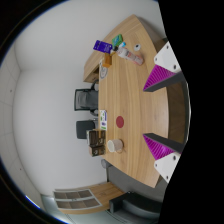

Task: Pour water

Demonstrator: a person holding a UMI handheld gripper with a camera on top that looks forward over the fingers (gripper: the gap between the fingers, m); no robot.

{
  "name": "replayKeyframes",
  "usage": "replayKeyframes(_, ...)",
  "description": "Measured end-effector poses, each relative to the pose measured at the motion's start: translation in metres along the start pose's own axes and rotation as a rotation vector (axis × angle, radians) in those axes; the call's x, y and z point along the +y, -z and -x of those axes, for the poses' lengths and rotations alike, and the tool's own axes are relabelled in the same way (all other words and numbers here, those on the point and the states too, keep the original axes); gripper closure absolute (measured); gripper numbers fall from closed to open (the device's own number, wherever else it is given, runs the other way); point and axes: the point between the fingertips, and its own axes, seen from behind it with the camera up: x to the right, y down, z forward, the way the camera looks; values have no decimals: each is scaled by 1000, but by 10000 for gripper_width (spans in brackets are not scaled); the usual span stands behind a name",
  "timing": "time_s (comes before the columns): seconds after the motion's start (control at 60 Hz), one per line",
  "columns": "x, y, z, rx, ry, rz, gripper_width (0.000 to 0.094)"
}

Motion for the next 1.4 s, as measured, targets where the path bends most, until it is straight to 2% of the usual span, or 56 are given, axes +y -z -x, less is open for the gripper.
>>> replayKeyframes(0.283,36,-65,-173,46,-31,-17,79)
replayKeyframes(0.417,35,-106,-247,77,-25,-78,79)
replayKeyframes(0.733,21,-226,-316,23,-37,-159,100)
replayKeyframes(0.85,21,-257,-324,11,-31,-159,242)
replayKeyframes(0.95,15,-267,-323,-3,-60,-189,458)
replayKeyframes(0.983,16,-269,-325,-1,-76,-195,460)
replayKeyframes(1.15,15,-271,-327,25,-55,-202,616)
replayKeyframes(1.317,14,-273,-328,74,-14,-186,615)
replayKeyframes(1.4,-2,-271,-324,127,15,-182,616)
